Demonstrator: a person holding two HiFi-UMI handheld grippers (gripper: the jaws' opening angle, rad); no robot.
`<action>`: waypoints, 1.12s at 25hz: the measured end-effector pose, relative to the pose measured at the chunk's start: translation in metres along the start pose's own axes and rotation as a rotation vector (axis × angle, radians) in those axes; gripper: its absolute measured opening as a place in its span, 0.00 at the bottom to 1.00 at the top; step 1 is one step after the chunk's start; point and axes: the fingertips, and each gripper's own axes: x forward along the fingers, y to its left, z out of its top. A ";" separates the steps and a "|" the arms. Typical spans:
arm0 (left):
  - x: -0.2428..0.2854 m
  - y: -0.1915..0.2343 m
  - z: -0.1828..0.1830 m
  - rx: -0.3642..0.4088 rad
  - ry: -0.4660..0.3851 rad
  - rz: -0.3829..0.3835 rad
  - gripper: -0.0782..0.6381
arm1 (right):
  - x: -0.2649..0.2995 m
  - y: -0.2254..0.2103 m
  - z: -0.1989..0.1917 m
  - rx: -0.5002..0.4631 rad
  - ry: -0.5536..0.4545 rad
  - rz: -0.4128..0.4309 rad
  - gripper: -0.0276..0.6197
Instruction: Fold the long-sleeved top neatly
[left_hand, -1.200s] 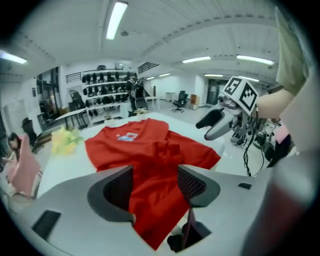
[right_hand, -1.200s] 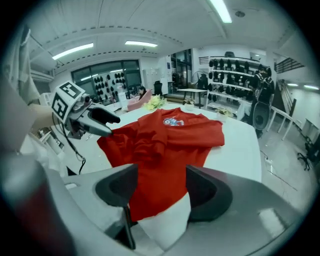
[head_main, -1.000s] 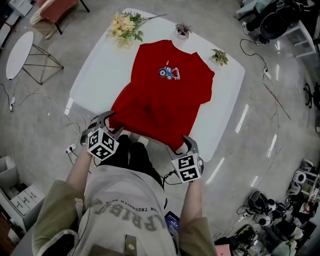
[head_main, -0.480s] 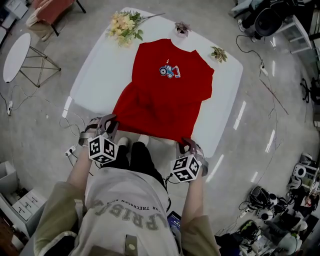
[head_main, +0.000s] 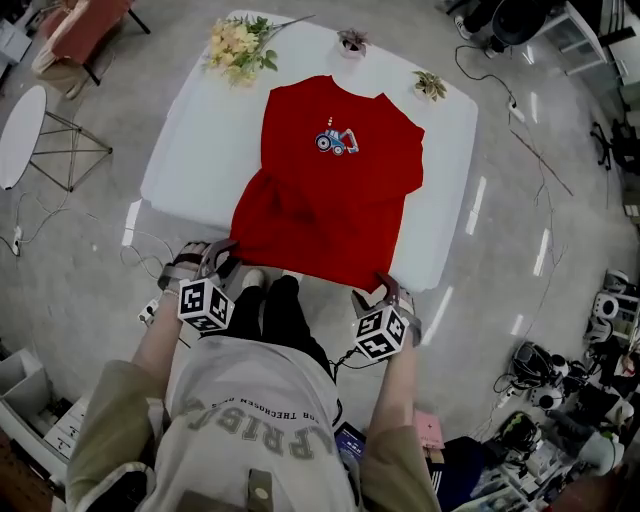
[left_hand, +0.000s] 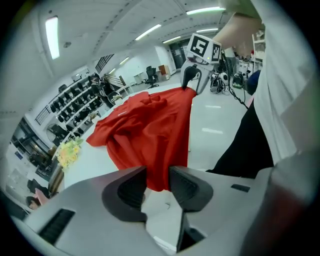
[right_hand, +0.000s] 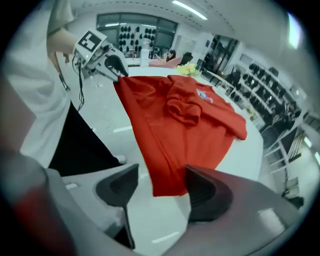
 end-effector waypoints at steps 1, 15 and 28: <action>-0.004 -0.002 0.000 -0.022 0.004 -0.019 0.34 | -0.006 0.003 0.005 0.066 -0.008 0.040 0.53; 0.056 0.071 0.107 -0.779 -0.012 -0.139 0.36 | 0.026 -0.098 0.101 0.652 -0.224 0.125 0.51; 0.018 0.082 0.091 -0.809 -0.040 0.000 0.14 | 0.007 -0.154 0.095 0.838 -0.308 0.122 0.07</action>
